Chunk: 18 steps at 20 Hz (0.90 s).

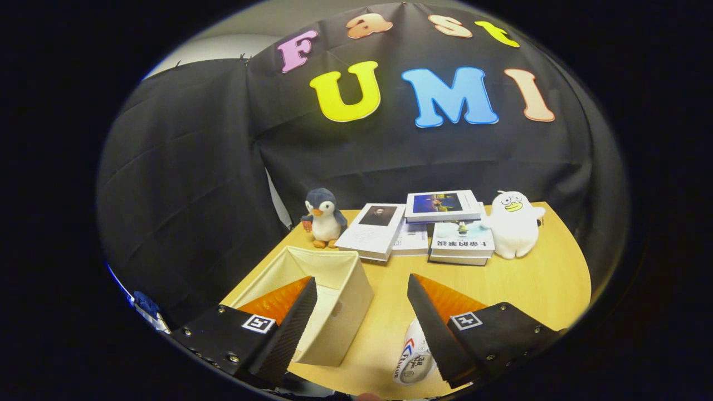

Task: Open the storage box then place both shoes into the box .Put the left shoe in first, then the right shoe, with the right side of both shoes facing outward in a uniform manner.

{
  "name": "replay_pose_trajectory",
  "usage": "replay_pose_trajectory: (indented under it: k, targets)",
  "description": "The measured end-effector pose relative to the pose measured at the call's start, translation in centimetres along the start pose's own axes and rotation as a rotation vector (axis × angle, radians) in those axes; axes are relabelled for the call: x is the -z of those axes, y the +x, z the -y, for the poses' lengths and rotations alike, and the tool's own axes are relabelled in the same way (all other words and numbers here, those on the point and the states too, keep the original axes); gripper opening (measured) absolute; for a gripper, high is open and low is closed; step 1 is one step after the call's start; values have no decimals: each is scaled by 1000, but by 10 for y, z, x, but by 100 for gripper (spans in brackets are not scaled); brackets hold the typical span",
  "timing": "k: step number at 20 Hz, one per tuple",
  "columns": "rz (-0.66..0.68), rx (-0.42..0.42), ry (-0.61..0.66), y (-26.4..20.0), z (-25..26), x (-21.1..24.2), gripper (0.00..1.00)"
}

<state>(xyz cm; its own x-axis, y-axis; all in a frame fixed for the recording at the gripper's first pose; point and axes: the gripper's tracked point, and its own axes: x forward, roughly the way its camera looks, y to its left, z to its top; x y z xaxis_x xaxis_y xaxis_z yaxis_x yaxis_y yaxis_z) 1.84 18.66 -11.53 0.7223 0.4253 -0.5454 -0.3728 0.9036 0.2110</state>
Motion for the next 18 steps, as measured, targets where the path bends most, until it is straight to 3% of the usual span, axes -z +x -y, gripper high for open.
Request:
replay_pose_trajectory:
  k: [9,18]
  targets:
    - [-111,60,112,22,68,54,99]
    - [-240,90,257,41,105,108,99]
